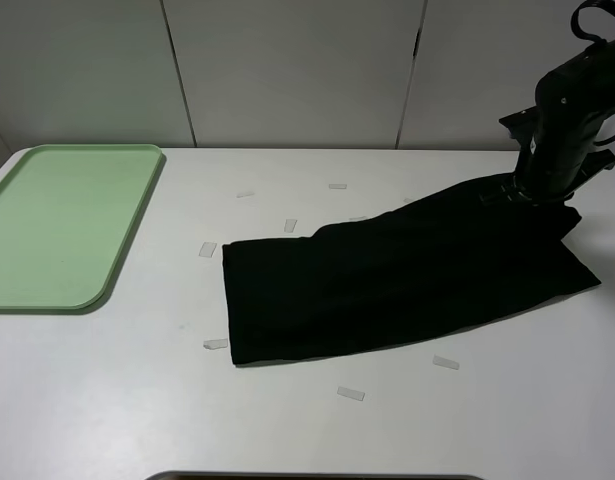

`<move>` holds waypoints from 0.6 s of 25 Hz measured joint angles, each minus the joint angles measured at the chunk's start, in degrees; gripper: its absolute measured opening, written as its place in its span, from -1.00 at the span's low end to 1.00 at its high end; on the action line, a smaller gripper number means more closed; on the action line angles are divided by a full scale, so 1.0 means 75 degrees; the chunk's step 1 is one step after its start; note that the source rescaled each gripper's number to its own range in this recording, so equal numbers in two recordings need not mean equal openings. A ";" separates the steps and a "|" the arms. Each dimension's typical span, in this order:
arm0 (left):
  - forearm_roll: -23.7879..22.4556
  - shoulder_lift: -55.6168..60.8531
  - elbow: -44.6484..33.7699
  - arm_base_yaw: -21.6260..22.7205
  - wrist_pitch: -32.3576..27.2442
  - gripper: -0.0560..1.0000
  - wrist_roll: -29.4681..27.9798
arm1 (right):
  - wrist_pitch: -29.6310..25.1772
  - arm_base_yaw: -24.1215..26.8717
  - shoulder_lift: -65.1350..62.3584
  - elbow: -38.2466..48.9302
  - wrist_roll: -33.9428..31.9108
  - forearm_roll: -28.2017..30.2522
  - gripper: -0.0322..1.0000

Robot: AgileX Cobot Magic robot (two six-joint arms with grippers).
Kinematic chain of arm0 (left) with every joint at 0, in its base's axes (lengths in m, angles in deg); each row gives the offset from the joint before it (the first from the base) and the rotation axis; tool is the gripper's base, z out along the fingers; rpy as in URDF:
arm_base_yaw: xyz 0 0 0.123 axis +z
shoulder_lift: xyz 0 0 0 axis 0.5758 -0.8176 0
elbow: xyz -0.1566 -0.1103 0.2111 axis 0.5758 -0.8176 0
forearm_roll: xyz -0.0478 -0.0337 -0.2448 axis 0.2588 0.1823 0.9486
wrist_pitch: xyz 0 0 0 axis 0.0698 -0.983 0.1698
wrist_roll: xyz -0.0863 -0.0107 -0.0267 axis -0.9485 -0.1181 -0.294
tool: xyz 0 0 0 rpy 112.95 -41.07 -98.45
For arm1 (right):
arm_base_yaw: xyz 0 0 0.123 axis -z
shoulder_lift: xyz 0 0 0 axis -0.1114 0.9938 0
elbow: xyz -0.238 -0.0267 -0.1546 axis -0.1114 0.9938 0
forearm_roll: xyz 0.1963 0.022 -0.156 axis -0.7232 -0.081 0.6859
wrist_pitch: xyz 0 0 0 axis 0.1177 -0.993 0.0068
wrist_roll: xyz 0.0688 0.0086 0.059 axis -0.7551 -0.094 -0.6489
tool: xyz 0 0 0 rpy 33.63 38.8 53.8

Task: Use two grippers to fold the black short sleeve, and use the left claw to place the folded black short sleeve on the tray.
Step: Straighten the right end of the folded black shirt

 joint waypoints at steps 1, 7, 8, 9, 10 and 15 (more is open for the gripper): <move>0.0000 0.0000 0.0000 0.0000 0.0000 1.00 0.0000 | -0.0041 0.0014 0.0000 0.0000 0.0000 -0.0042 -0.74; 0.0000 0.0000 0.0000 0.0000 0.0000 1.00 0.0000 | -0.0252 0.0087 0.0190 0.0000 0.0426 -0.0107 -0.26; 0.0000 0.0000 0.0000 0.0000 0.0000 1.00 0.0000 | -0.0263 0.0102 0.0203 0.0000 0.0607 -0.0107 0.08; 0.0000 0.0000 0.0000 0.0000 0.0000 1.00 0.0000 | -0.0231 0.0102 0.0212 0.0000 0.0749 -0.0107 0.44; 0.0000 0.0000 0.0000 0.0000 0.0000 1.00 0.0000 | -0.0180 0.0111 0.0212 0.0000 0.0804 -0.0116 0.67; 0.0000 0.0000 0.0000 0.0000 0.0000 1.00 0.0000 | 0.0105 0.0128 0.0212 0.0000 0.0747 -0.0335 0.97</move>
